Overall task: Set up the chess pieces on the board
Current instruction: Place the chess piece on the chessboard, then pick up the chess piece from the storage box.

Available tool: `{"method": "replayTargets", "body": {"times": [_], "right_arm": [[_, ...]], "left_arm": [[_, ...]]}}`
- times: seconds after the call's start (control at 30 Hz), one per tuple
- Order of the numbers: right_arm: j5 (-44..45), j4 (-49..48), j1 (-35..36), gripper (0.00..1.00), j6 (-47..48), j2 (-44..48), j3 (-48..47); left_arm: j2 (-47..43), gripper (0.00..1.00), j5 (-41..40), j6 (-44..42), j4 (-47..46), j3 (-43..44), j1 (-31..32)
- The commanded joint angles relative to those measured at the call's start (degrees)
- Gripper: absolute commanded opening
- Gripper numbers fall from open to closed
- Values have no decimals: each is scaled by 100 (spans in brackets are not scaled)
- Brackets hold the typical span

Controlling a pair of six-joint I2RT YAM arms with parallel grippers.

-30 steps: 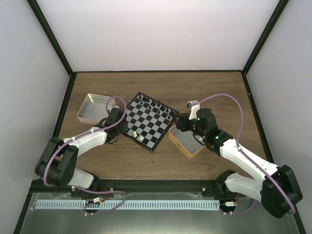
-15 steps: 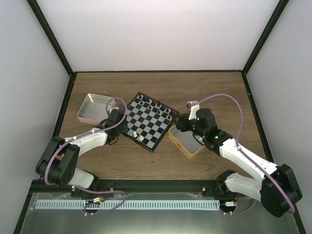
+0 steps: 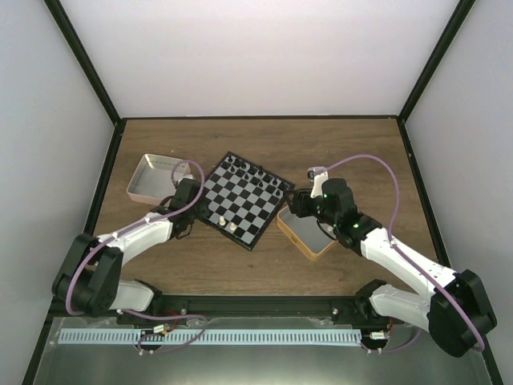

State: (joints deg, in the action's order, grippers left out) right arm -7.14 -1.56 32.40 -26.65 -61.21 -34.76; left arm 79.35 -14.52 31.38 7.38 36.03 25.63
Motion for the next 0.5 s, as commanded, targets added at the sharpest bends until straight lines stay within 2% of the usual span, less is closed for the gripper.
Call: {"method": "replayTargets", "body": {"times": [0.0,0.17,0.33,0.47], "right_arm": [[414,333,24,55,-188,67,-168],[1605,1395,-100,50,-743,-255,-476],[1451,1941,-497,48,-1048,-847,-593],[1303,2006,-634,47,-1221,-1509,-791]], "left_arm": [[-515,46,-42,68,341,345,-23],[-1231,54,-165,78,562,553,-23],[-1879,58,392,-183,279,598,-23],[-2216,60,735,-228,41,549,-23]]}}
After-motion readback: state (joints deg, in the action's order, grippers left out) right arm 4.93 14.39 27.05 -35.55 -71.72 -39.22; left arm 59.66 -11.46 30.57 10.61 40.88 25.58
